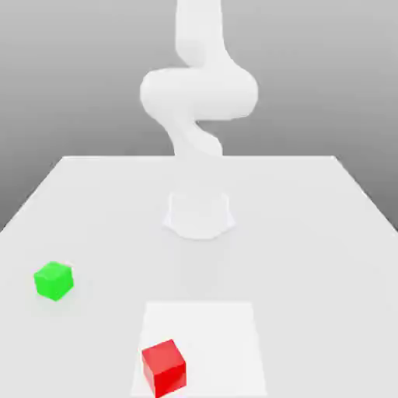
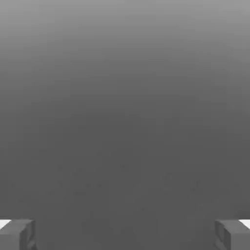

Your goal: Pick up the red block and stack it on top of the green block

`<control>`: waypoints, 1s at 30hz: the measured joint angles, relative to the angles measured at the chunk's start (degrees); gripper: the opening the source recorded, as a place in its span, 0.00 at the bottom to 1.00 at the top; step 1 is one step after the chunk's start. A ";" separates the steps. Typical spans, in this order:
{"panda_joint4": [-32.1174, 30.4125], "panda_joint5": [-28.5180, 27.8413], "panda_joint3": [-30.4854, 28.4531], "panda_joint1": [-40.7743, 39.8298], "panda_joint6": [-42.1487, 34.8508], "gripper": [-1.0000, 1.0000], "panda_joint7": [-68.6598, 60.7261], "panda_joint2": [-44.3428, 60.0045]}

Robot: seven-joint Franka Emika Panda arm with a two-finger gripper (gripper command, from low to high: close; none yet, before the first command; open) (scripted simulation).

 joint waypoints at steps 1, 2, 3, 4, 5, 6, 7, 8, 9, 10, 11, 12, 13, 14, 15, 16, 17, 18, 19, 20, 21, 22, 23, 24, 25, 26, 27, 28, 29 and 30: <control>-0.39 -0.59 1.06 -1.36 0.81 0.50 2.52 2.26; -0.77 -1.19 2.04 -2.62 1.59 0.50 4.98 4.43; -1.13 -1.61 3.13 -4.03 2.34 0.50 7.26 6.55; -1.50 -2.37 3.83 -4.97 3.09 0.50 9.74 8.68; -1.86 -3.07 4.62 -6.03 3.84 0.50 12.19 10.79; -2.22 -3.70 5.41 -7.09 4.58 0.50 14.58 12.89; -2.58 -4.39 6.11 -8.07 5.32 0.50 17.02 14.99; -2.94 -5.09 6.74 -8.98 6.06 0.50 19.46 17.10; -3.30 -5.79 7.25 -9.77 6.80 0.50 21.88 19.21; -3.66 -6.45 7.75 -10.56 7.56 0.50 24.28 21.32; -4.01 -7.12 8.16 -11.27 8.27 0.50 26.70 23.42; -4.36 -7.75 8.47 -11.89 9.00 0.50 29.10 25.53; -4.72 -8.33 8.69 -12.42 9.73 0.50 31.45 27.62; -5.08 -8.82 8.88 -12.92 10.47 0.50 33.74 29.70; -5.44 -9.25 8.95 -13.30 11.22 0.50 35.98 31.77; -5.80 -9.49 9.19 -13.86 11.98 0.50 38.08 33.82; -6.18 -9.71 9.09 -14.22 12.76 0.50 40.18 35.85; -6.55 -9.78 8.99 -14.47 13.56 0.50 42.17 37.86; -6.93 -9.62 8.62 -14.51 14.36 0.50 43.99 39.83; -7.33 -9.38 8.55 -14.81 15.20 0.50 45.75 41.78; -7.72 -8.93 8.54 -14.87 16.04 0.50 47.37 43.69; -8.13 -8.26 8.47 -14.80 16.90 0.50 48.83 45.57; -8.53 -7.37 8.42 -14.77 17.77 0.50 50.13 47.40; -8.94 -6.24 8.44 -14.79 18.64 0.50 51.26 49.19; -9.30 -5.09 8.54 -14.87 19.57 0.50 52.23 50.97; -9.29 -4.92 8.31 -14.73 20.91 0.50 53.02 52.88; -9.10 -5.30 7.88 -14.44 22.44 0.50 53.75 54.87; -8.84 -5.88 7.23 -13.95 24.08 0.50 54.42 56.92; -8.53 -6.66 6.54 -13.43 25.76 0.50 55.10 59.00; -8.22 -7.45 5.72 -12.77 27.47 0.50 55.73 61.10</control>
